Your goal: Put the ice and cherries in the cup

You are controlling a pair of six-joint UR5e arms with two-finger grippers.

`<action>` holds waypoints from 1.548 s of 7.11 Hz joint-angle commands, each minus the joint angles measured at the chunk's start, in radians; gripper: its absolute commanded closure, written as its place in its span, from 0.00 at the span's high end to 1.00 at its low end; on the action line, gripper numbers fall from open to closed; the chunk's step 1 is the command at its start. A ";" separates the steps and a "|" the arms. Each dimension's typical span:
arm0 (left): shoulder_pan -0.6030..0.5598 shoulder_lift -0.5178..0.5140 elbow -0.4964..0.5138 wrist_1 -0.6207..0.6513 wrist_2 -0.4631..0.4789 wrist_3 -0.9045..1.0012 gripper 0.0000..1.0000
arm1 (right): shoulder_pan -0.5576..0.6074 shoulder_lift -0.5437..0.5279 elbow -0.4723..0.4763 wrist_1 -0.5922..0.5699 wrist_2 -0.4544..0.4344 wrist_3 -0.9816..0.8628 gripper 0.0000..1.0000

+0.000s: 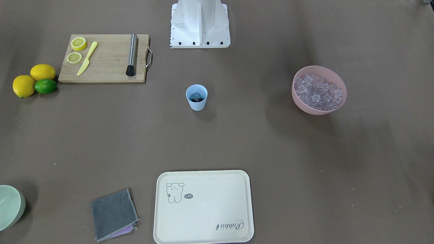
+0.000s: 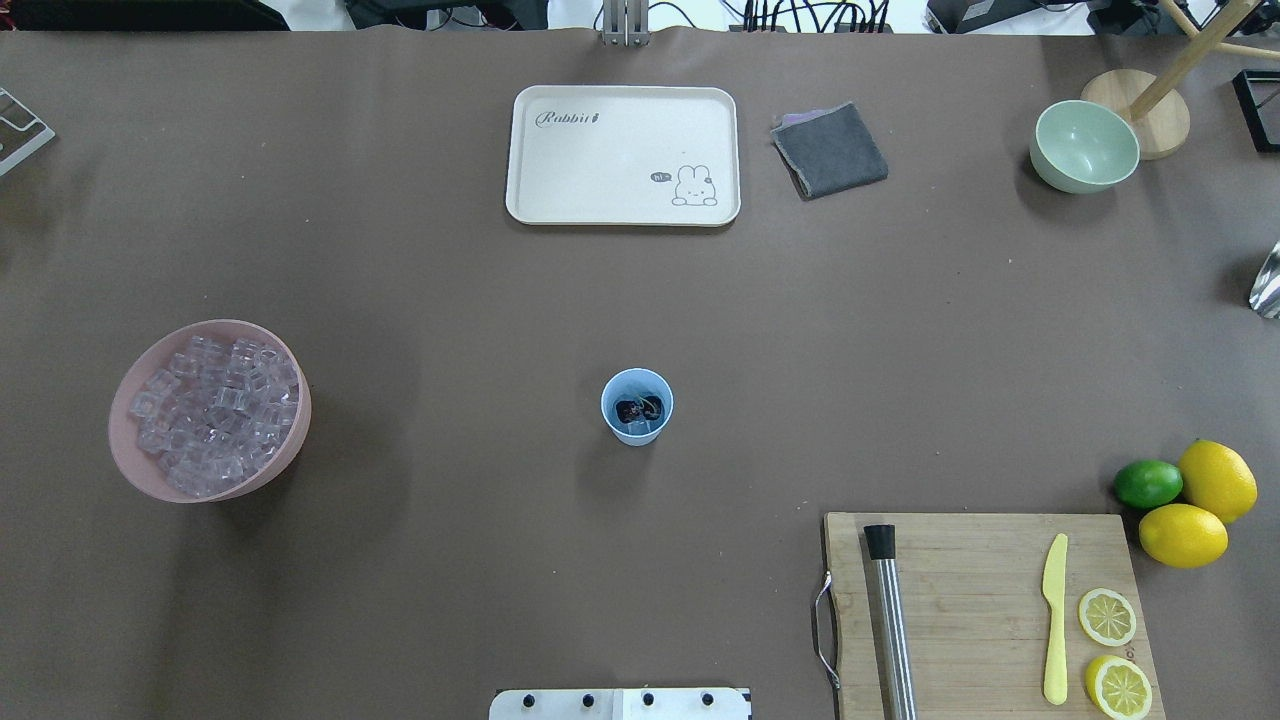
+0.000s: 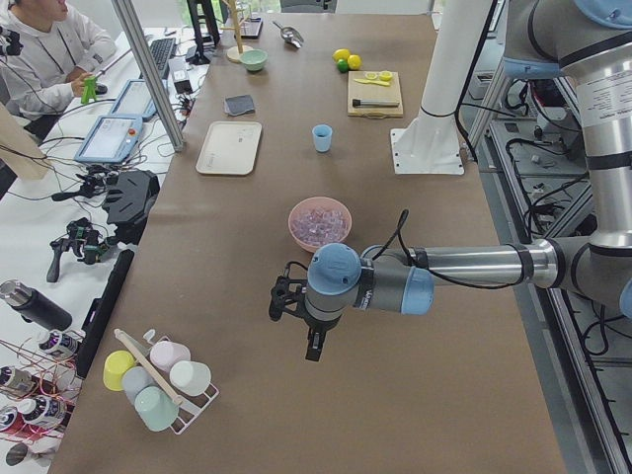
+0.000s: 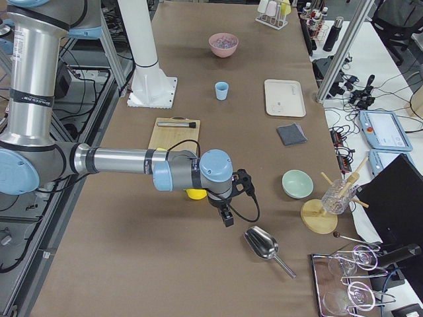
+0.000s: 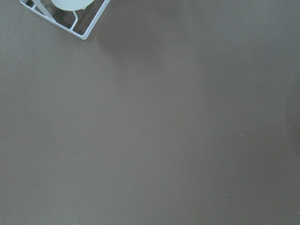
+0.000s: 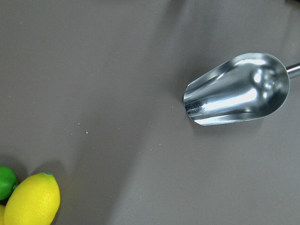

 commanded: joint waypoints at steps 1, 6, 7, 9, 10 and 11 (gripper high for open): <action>0.008 -0.012 0.006 0.004 0.002 -0.004 0.97 | 0.006 0.000 0.000 0.000 -0.001 0.000 1.00; 0.011 -0.034 0.006 0.001 0.004 -0.003 0.98 | 0.006 -0.020 0.012 0.002 0.008 0.005 1.00; 0.011 -0.034 0.006 0.001 0.002 -0.003 0.98 | 0.005 -0.014 0.006 0.002 0.000 0.005 1.00; 0.032 -0.034 0.006 -0.001 0.001 -0.003 0.98 | 0.002 -0.008 0.002 0.003 -0.004 0.006 1.00; 0.032 -0.041 0.009 -0.001 0.004 -0.001 0.98 | 0.002 -0.009 0.009 0.003 -0.001 0.008 1.00; 0.032 -0.045 0.015 0.001 0.004 -0.001 0.98 | 0.002 -0.012 0.009 0.003 0.000 0.008 1.00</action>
